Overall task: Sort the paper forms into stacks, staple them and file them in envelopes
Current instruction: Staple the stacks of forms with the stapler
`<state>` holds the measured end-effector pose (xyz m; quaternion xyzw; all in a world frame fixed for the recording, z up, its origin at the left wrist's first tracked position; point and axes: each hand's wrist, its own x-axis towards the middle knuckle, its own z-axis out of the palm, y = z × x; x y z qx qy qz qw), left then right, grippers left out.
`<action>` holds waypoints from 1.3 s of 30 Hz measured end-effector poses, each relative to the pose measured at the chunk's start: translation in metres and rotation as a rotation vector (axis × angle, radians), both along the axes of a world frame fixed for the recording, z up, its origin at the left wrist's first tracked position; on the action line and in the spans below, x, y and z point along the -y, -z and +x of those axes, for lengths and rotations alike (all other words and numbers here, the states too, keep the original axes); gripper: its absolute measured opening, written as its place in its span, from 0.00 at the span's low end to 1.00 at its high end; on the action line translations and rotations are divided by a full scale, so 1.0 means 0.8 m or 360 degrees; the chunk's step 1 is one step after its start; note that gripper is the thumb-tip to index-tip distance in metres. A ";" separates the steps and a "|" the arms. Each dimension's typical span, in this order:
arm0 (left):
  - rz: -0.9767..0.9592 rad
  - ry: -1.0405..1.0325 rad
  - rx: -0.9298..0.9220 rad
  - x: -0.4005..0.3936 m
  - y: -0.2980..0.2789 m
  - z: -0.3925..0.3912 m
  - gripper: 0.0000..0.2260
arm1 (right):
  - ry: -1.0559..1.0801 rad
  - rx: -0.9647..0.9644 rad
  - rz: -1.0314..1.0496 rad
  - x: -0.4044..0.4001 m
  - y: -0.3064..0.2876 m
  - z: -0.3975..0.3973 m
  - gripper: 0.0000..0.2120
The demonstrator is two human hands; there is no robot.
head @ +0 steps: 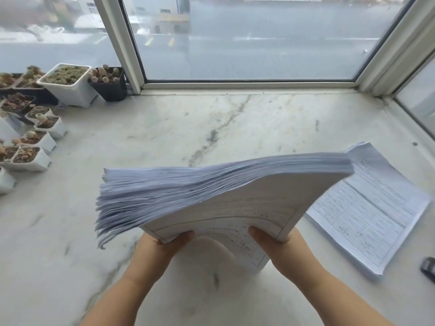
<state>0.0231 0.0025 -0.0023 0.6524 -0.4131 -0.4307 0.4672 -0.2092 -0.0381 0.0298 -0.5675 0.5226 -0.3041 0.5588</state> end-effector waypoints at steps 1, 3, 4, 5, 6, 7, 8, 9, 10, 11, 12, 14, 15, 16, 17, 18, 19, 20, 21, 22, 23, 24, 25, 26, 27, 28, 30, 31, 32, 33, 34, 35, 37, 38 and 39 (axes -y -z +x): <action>0.0030 0.0031 -0.0016 0.001 -0.002 0.002 0.18 | -0.0011 -0.0014 0.0031 0.002 -0.002 0.001 0.18; 0.0123 0.0048 -0.0093 0.002 -0.008 0.009 0.10 | 0.0023 0.0092 0.0178 0.002 -0.008 0.002 0.12; 0.0225 0.0065 -0.0197 0.000 -0.011 0.014 0.07 | 0.0071 0.0181 0.0287 -0.001 -0.010 0.003 0.09; 0.0327 0.0106 -0.0293 -0.004 -0.013 0.021 0.15 | 0.0146 0.0264 0.0400 -0.004 -0.011 0.003 0.08; 0.0448 0.0140 -0.0360 -0.010 -0.013 0.029 0.25 | 0.0254 0.0350 0.0520 -0.009 -0.010 0.004 0.08; 0.0543 0.0124 -0.0432 -0.017 -0.015 0.032 0.32 | 0.0388 0.0429 0.0632 -0.013 -0.007 0.003 0.08; 0.0613 0.0052 -0.0540 -0.023 -0.014 0.034 0.36 | 0.0528 0.0499 0.0741 -0.018 -0.004 0.003 0.09; 0.0649 -0.0028 -0.0718 -0.031 -0.012 0.032 0.37 | 0.0642 0.0563 0.0834 -0.023 0.000 0.004 0.09; 0.0649 -0.0125 -0.0923 -0.038 -0.011 0.023 0.35 | 0.0735 0.0625 0.0912 -0.029 0.003 0.006 0.08; 0.0622 -0.0178 -0.1140 -0.045 -0.012 0.010 0.30 | 0.0809 0.0682 0.0971 -0.035 0.007 0.010 0.08; 0.0605 -0.0188 -0.1299 -0.051 -0.015 -0.007 0.27 | 0.0870 0.0742 0.1026 -0.040 0.010 0.014 0.08; 0.0594 -0.0111 -0.1470 -0.059 -0.023 -0.044 0.22 | 0.0964 0.0850 0.1134 -0.054 0.019 0.026 0.09; 0.0587 -0.0101 -0.1507 -0.062 -0.024 -0.060 0.22 | 0.0999 0.0891 0.1177 -0.062 0.024 0.031 0.09; 0.0592 -0.0131 -0.1504 -0.063 -0.022 -0.072 0.22 | 0.1030 0.0927 0.1212 -0.069 0.029 0.036 0.09; 0.0612 -0.0183 -0.1449 -0.064 -0.018 -0.079 0.22 | 0.1060 0.0958 0.1232 -0.076 0.034 0.039 0.09; 0.0632 -0.0220 -0.1365 -0.065 -0.013 -0.082 0.21 | 0.1073 0.0981 0.1237 -0.084 0.039 0.041 0.09; 0.0659 -0.0209 -0.1286 -0.067 -0.008 -0.082 0.17 | 0.1076 0.0983 0.1231 -0.090 0.044 0.041 0.09; 0.0693 -0.0170 -0.1215 -0.068 -0.005 -0.082 0.15 | 0.1081 0.0975 0.1230 -0.095 0.046 0.037 0.09; 0.0723 -0.0137 -0.1152 -0.071 -0.001 -0.077 0.14 | 0.1088 0.0968 0.1231 -0.099 0.048 0.029 0.09; 0.0759 -0.0115 -0.1103 -0.073 0.000 -0.071 0.13 | 0.1099 0.0975 0.1243 -0.099 0.050 0.018 0.08; 0.0796 -0.0111 -0.1066 -0.075 0.000 -0.064 0.12 | 0.1129 0.0973 0.1258 -0.097 0.053 0.001 0.08; 0.0826 -0.0106 -0.1048 -0.078 0.001 -0.057 0.12 | 0.1167 0.0966 0.1265 -0.093 0.055 -0.020 0.09; 0.0850 -0.0093 -0.1046 -0.081 0.002 -0.049 0.12 | 0.1176 0.0940 0.1262 -0.088 0.058 -0.044 0.09; 0.0869 -0.0079 -0.1047 -0.084 0.002 -0.043 0.12 | 0.1132 0.0895 0.1253 -0.081 0.060 -0.067 0.10; 0.0884 -0.0069 -0.1052 -0.088 0.002 -0.039 0.12 | 0.1054 0.0811 0.1237 -0.074 0.060 -0.088 0.10; 0.0896 -0.0063 -0.1056 -0.093 0.004 -0.037 0.12 | 0.0967 0.0708 0.1216 -0.067 0.060 -0.106 0.08; 0.0943 -0.0059 -0.1099 -0.105 0.007 -0.042 0.15 | 0.0815 0.0479 0.1123 -0.058 0.061 -0.133 0.06; 0.0992 -0.0061 -0.1161 -0.111 0.005 -0.048 0.16 | 0.0741 0.0363 0.1067 -0.057 0.062 -0.140 0.06; 0.1042 -0.0074 -0.1249 -0.118 0.005 -0.053 0.17 | 0.0684 0.0268 0.1025 -0.057 0.064 -0.145 0.05; 0.1090 -0.0092 -0.1351 -0.124 0.004 -0.059 0.18 | 0.0652 0.0194 0.1001 -0.058 0.068 -0.149 0.05; 0.1138 -0.0086 -0.1436 -0.129 0.004 -0.063 0.22 | 0.0624 0.0135 0.0994 -0.059 0.070 -0.151 0.04; 0.1175 -0.0065 -0.1490 -0.132 0.003 -0.068 0.30 | 0.0599 0.0058 0.0983 -0.060 0.073 -0.154 0.04; 0.1141 -0.0066 -0.1460 -0.138 0.002 -0.078 0.48 | 0.0550 -0.0211 0.0843 -0.061 0.074 -0.162 0.03; 0.1100 -0.0073 -0.1420 -0.139 0.002 -0.081 0.52 | 0.0534 -0.0412 0.0696 -0.062 0.072 -0.170 0.04; 0.1070 -0.0075 -0.1368 -0.140 -0.001 -0.086 0.51 | 0.0531 -0.0625 0.0506 -0.064 0.067 -0.182 0.05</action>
